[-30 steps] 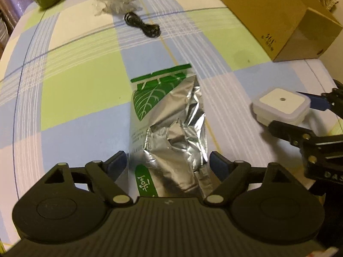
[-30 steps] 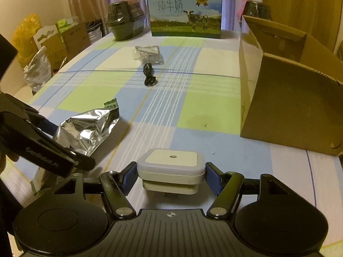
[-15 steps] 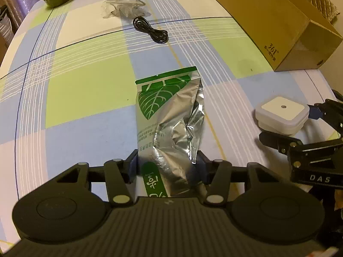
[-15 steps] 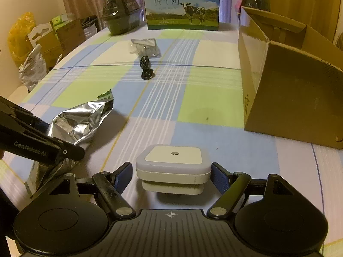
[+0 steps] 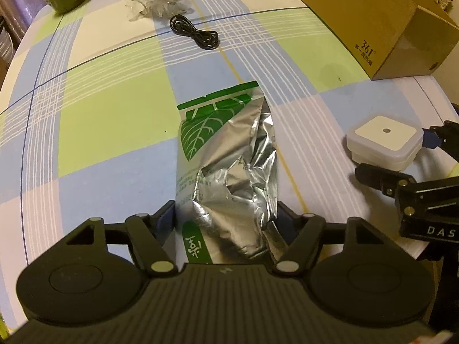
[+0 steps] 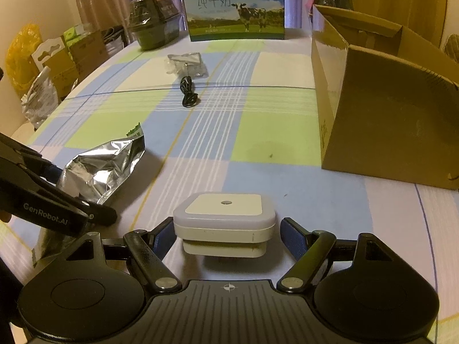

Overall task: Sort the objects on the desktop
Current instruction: 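Lift the snack bag and plug adapter and carry both toward the cardboard box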

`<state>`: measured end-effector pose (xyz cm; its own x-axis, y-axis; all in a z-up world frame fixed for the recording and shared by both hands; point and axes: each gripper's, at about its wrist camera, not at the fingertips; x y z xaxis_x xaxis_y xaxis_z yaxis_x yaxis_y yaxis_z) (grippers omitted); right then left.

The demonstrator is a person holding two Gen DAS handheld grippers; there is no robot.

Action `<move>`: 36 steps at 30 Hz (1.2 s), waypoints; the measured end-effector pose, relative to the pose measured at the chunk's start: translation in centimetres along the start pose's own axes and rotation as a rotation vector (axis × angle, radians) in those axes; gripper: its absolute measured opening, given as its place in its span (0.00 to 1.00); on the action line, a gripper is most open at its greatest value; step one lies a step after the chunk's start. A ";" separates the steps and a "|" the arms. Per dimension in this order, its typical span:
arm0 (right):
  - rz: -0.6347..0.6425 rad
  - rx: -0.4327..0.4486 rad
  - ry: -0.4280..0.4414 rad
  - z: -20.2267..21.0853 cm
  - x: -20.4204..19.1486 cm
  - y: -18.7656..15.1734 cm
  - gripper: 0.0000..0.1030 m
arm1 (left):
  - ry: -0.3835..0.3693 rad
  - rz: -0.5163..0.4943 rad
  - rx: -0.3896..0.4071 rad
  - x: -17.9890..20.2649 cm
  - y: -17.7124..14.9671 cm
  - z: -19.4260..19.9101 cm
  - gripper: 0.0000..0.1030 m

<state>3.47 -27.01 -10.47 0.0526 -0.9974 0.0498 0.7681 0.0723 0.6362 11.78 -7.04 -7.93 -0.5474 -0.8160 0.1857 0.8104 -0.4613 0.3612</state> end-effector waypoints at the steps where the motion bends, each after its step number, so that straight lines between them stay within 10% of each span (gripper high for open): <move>1: -0.004 0.000 0.004 0.0 0.0 0.0 0.74 | -0.002 -0.001 0.001 0.0 0.0 0.1 0.58; 8: -0.003 0.008 0.002 0.2 0.0 0.0 0.74 | -0.021 0.022 0.027 -0.8 -0.2 1.2 0.43; 36: 0.004 0.060 -0.029 2.7 -0.4 0.4 0.56 | -0.044 0.005 0.075 1.5 -1.3 3.9 0.42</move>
<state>1.99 -26.56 -8.17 0.0365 -0.9966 0.0740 0.7282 0.0773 0.6810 9.05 -6.31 -4.58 -0.5534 -0.8014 0.2271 0.7960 -0.4285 0.4276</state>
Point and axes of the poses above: each gripper's, at about its wrist camera, not at the fingertips, and z roughly against the way its jaws point, x to its right, y to its top, and after that the axes turned 12 degrees about -y, right-handed
